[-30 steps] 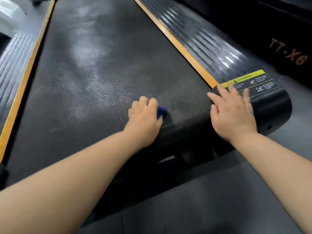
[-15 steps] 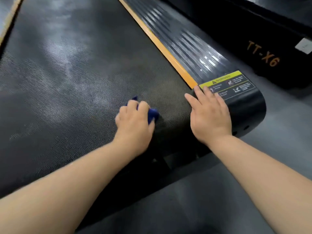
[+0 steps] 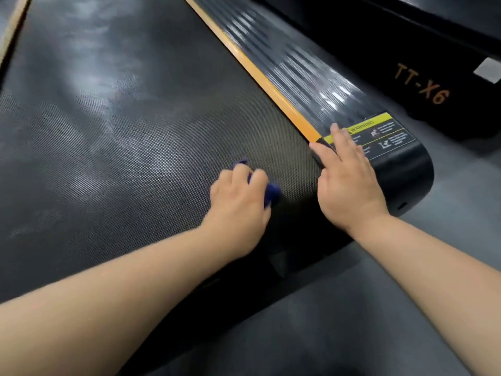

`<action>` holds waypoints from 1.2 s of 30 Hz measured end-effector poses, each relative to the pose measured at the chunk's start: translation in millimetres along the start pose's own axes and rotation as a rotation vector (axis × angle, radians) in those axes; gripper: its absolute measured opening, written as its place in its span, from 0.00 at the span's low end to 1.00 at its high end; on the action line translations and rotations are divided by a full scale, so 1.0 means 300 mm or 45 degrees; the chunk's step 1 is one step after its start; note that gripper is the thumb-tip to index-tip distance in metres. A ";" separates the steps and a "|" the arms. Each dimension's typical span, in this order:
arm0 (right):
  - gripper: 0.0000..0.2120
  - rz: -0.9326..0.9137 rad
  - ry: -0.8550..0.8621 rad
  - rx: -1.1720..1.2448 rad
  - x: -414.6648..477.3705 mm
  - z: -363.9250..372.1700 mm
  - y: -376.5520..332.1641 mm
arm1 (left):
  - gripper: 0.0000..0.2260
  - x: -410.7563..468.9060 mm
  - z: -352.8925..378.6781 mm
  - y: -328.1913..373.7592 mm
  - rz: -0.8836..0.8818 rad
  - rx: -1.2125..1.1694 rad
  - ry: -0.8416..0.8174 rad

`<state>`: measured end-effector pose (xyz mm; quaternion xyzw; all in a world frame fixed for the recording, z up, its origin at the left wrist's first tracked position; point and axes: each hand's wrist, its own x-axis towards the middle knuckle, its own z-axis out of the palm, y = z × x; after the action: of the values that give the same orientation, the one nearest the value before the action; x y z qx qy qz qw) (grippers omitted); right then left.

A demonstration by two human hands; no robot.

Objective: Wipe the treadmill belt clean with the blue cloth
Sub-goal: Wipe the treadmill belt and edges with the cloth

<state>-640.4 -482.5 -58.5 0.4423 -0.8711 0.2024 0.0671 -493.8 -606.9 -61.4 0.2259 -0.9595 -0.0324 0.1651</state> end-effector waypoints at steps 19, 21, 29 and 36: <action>0.26 0.112 0.169 -0.050 -0.022 0.014 0.135 | 0.15 0.174 0.036 0.078 0.026 -0.126 -0.227; 0.26 0.106 0.189 -0.055 -0.022 0.023 0.138 | 0.16 0.315 0.052 0.070 -0.150 -0.077 -0.278; 0.23 0.052 0.264 -0.043 -0.011 0.015 0.138 | 0.14 0.202 0.044 0.144 0.057 -0.099 -0.149; 0.21 0.166 0.337 0.037 0.076 -0.006 0.133 | 0.13 0.411 0.088 0.083 -0.154 0.072 -0.159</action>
<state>-685.9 -477.7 -62.0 0.3552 -0.8785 0.2755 0.1615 -617.1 -639.8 -45.5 0.2854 -0.9531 -0.0293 0.0962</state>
